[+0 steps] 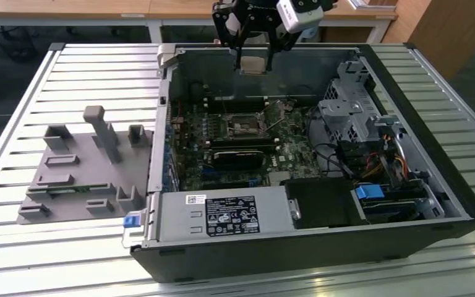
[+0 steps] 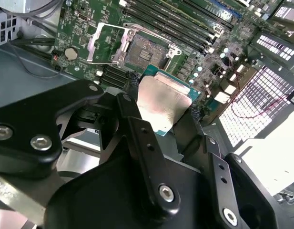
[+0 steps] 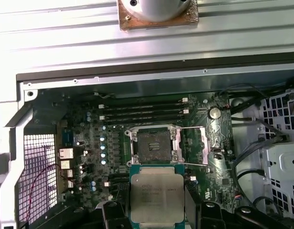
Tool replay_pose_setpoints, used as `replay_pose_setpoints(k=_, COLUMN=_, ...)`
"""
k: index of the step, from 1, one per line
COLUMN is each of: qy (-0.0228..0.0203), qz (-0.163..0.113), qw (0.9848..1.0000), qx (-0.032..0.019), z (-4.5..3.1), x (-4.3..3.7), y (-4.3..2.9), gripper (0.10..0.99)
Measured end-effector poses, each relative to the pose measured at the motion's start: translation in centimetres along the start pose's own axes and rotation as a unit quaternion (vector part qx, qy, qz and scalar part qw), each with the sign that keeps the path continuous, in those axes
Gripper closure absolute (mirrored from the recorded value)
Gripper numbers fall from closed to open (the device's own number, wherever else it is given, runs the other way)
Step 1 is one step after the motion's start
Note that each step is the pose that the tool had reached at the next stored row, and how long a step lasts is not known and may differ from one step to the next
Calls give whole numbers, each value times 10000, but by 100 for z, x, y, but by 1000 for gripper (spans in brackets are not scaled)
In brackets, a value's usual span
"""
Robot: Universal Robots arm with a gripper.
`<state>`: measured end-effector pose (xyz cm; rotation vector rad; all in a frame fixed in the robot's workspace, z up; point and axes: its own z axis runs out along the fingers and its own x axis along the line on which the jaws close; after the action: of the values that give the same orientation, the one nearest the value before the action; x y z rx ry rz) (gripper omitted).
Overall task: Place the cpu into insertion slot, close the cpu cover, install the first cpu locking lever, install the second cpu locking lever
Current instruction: 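Place the cpu into insertion slot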
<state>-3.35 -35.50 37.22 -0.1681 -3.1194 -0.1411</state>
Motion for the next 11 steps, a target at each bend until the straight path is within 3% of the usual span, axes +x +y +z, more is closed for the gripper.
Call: replay_pose_setpoints(k=11, qy=-21, qz=232, qw=9997, qx=-5, z=4, x=0, y=0, gripper=545)
